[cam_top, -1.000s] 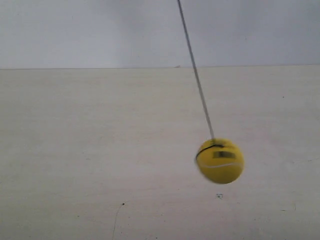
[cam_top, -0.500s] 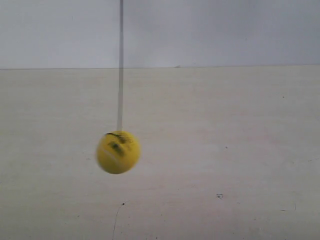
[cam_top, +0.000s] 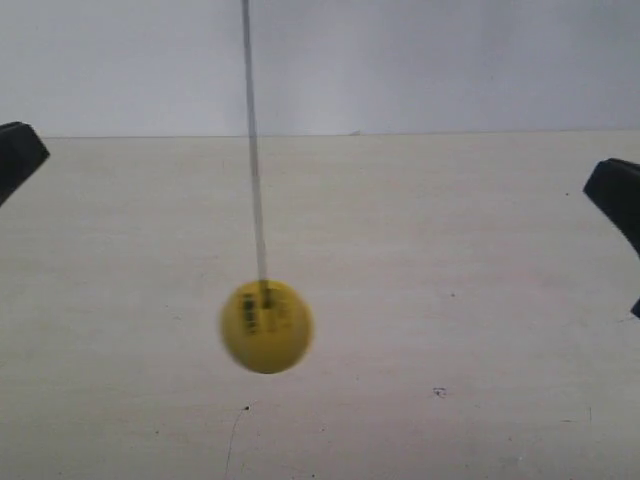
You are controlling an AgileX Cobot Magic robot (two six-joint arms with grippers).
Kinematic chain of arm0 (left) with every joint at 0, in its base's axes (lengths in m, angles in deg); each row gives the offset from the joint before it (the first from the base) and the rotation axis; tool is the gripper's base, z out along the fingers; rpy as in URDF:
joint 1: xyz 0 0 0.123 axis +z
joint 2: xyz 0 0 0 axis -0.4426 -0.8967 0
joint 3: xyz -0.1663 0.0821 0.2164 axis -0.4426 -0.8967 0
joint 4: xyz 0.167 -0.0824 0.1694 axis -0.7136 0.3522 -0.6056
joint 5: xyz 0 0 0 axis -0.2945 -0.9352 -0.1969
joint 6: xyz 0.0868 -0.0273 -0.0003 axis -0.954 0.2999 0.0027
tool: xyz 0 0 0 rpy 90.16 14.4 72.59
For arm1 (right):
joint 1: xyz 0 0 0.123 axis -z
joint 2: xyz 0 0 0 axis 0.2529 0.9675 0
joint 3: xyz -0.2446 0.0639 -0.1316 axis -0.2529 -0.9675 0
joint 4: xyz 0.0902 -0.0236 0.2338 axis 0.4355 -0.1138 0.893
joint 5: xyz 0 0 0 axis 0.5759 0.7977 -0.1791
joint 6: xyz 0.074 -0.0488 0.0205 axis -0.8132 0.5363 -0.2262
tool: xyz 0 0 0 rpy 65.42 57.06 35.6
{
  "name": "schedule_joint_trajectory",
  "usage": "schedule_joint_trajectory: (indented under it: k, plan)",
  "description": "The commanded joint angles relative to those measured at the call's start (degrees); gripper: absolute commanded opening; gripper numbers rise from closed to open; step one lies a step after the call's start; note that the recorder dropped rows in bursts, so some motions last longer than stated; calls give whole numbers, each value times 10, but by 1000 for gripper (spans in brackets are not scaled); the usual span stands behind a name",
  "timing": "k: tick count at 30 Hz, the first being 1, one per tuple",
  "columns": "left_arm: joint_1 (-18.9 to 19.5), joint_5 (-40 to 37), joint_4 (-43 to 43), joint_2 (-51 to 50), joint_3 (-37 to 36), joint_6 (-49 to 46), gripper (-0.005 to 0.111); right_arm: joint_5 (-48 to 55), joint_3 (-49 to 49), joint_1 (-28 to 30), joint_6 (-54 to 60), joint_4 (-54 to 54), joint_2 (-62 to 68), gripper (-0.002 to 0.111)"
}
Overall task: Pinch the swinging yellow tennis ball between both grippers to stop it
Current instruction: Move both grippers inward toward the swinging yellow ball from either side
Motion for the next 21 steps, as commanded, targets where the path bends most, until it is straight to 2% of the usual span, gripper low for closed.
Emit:
schedule_joint_trajectory:
  k: [1,6,8,11,17,21]
  plan:
    - [-1,117,-22,-115,13,-79,5,-72,17,3,64,-3,106,0]
    - [-1,139,-55,-242,35,-155,5,-114,25,3,156,-4,211,0]
    - [-1,175,-55,-292,42,-175,5,-142,25,3,170,0,241,0]
    - [-3,175,-74,-354,59,-200,5,-190,25,3,195,0,278,0]
    - [-40,175,-143,-434,121,-198,5,-231,27,1,214,-15,336,0]
    - [-67,175,-154,-448,129,-198,5,-231,42,-35,214,-51,364,0]
